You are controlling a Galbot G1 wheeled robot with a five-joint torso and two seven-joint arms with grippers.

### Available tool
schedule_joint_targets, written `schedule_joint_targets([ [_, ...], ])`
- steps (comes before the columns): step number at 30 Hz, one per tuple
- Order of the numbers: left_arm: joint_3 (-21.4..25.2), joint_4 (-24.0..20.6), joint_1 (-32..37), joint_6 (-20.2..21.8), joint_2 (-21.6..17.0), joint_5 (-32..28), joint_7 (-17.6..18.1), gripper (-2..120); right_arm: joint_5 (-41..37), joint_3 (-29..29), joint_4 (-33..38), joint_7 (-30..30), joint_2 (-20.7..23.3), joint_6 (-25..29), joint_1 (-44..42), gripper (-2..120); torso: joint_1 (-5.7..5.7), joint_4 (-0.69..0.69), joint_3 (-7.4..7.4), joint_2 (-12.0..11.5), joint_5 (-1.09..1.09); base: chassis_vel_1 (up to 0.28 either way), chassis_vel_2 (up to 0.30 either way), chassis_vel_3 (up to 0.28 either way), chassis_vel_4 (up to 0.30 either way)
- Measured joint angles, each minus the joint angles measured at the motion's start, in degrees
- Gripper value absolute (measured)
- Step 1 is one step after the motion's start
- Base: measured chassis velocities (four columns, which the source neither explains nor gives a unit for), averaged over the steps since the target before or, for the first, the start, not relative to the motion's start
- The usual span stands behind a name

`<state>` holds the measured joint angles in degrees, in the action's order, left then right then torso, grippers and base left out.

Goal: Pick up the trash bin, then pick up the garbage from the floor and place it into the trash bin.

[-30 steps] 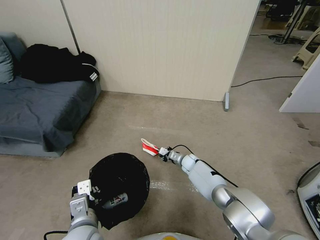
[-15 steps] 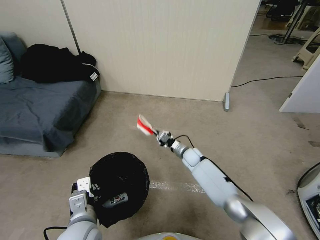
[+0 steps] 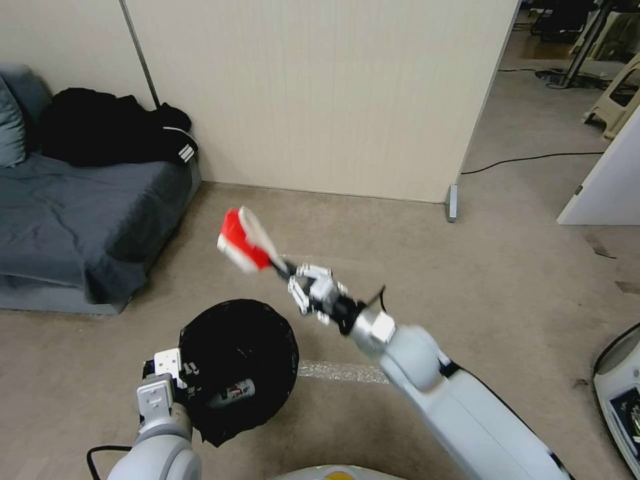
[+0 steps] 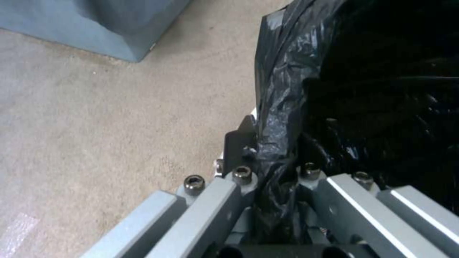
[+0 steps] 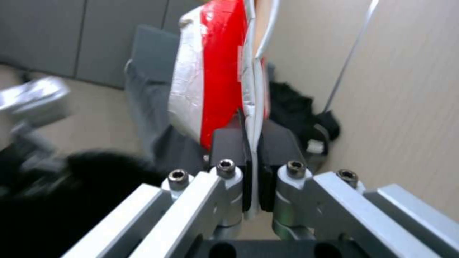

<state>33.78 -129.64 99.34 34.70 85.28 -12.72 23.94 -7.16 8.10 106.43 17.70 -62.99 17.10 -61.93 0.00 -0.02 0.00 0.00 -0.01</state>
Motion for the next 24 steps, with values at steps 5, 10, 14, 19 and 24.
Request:
schedule_joint_targets([
  [5,0.09,-0.07,-0.55,0.25,-0.23,-0.43,0.06,0,1.70,0.57,-1.70,0.88,1.21,1.61,-2.42,0,0.00,0.01,0.00,0.00,0.01,0.000,0.000,0.000,0.000],
  [10,0.17,-0.67,-0.69,0.52,-0.47,-0.96,0.11,0,2.95,0.79,-5.52,1.79,1.10,3.08,-2.84,0,0.00,0.02,0.00,0.00,0.01,0.000,0.000,0.000,0.000],
  [14,0.32,-1.26,-0.82,0.68,-0.55,-1.18,0.16,0,3.62,1.17,-7.12,1.82,0.37,3.37,-2.88,0,0.00,0.02,0.00,0.00,0.01,0.000,0.000,0.000,0.000],
  [19,0.36,-1.85,-0.70,0.81,-0.69,-1.37,0.20,0,4.66,2.49,-8.93,0.88,-0.43,2.94,-2.71,14,0.00,0.02,0.00,0.00,0.01,0.000,0.000,0.000,0.000],
  [24,-0.48,-1.87,-0.14,0.79,-0.07,-0.84,0.23,0,5.01,3.60,-10.34,0.32,-1.83,2.28,-1.85,34,0.00,0.02,0.00,0.00,0.01,0.000,0.000,0.000,0.000],
])
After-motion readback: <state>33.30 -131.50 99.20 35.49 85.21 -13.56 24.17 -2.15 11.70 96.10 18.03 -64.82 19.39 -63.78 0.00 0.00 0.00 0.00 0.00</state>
